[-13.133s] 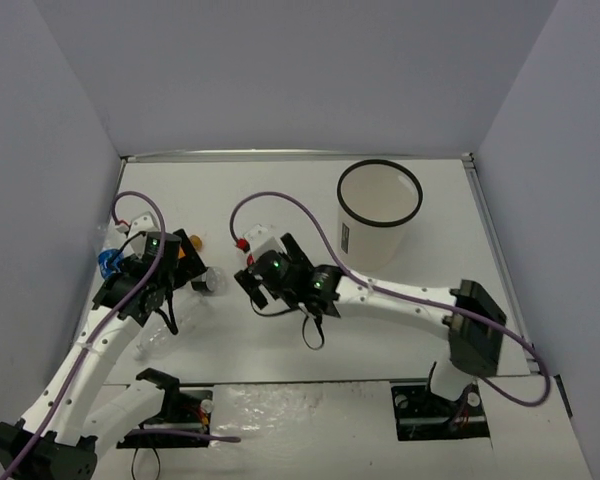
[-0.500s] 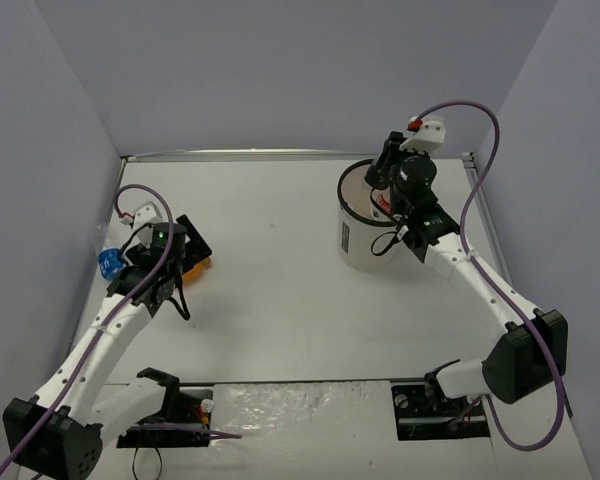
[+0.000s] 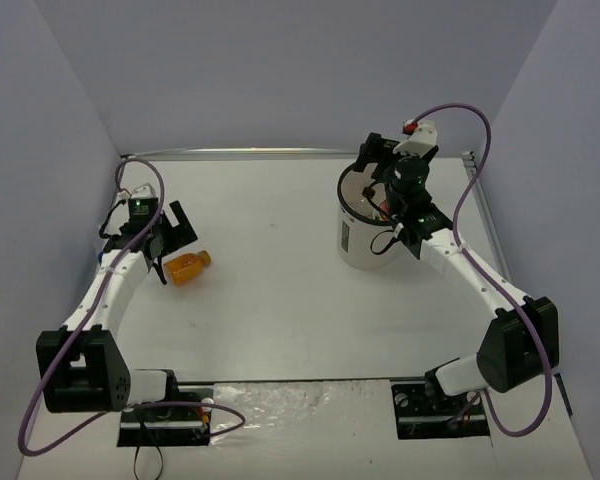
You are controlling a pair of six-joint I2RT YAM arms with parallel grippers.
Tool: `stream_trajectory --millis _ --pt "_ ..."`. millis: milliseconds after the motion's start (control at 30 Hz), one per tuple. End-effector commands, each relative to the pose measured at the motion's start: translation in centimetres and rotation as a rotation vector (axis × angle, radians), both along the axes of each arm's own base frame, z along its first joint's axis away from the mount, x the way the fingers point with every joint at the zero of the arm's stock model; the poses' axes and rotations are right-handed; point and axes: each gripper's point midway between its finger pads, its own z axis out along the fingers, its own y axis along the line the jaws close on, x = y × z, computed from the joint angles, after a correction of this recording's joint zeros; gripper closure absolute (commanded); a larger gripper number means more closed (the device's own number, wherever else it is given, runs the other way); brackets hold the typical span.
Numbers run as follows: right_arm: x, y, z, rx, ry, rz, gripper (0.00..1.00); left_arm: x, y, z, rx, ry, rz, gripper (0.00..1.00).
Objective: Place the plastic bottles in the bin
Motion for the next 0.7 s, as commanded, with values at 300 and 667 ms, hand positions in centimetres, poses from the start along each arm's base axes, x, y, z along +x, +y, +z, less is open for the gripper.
stream_trajectory --millis 300,667 --pt "-4.2 0.3 5.7 0.133 -0.157 0.107 0.0 3.1 -2.4 -0.4 0.035 0.048 -0.312 0.03" --pt "-7.0 -0.1 7.3 0.183 -0.207 0.146 0.0 1.3 -0.8 -3.1 0.084 0.18 -0.246 0.03"
